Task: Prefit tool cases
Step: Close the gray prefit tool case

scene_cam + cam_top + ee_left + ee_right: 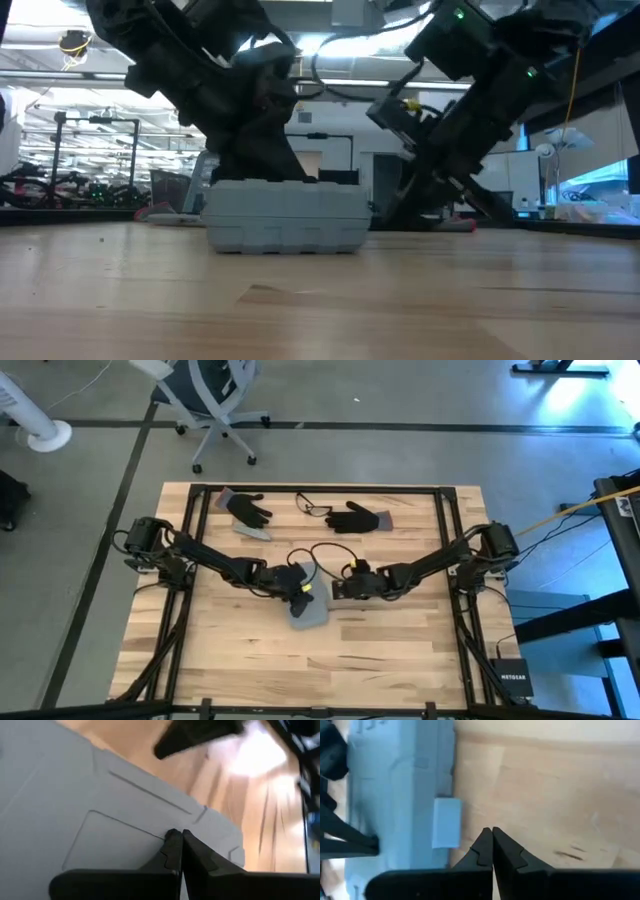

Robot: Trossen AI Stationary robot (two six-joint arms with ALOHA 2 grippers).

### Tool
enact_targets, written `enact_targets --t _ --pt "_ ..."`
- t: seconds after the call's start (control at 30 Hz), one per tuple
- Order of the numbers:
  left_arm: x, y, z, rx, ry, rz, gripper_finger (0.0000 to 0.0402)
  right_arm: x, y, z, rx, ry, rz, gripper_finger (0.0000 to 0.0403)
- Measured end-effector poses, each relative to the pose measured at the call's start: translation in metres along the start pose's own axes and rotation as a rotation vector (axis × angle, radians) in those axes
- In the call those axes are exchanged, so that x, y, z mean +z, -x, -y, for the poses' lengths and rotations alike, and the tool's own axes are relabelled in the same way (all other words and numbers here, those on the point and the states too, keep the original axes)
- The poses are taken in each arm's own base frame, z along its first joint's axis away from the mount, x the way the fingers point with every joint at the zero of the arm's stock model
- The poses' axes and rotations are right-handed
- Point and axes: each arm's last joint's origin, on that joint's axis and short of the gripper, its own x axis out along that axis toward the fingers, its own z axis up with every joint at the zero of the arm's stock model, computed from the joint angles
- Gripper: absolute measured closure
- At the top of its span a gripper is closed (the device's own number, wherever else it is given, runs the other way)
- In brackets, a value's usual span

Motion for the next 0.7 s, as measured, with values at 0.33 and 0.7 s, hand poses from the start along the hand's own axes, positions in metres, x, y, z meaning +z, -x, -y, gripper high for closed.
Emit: enact_targets --t 0.33,0.7 --pt "0.004 0.000 -0.004 -0.029 -0.094 -0.030 0.0401 -0.018 -0.009 -0.004 0.116 -0.061 -0.011 0.0403" --pt "-0.001 0.002 -0.007 0.010 -0.244 -0.063 0.0402 -0.025 -0.046 -0.024 0.167 -0.112 0.057 0.0403"
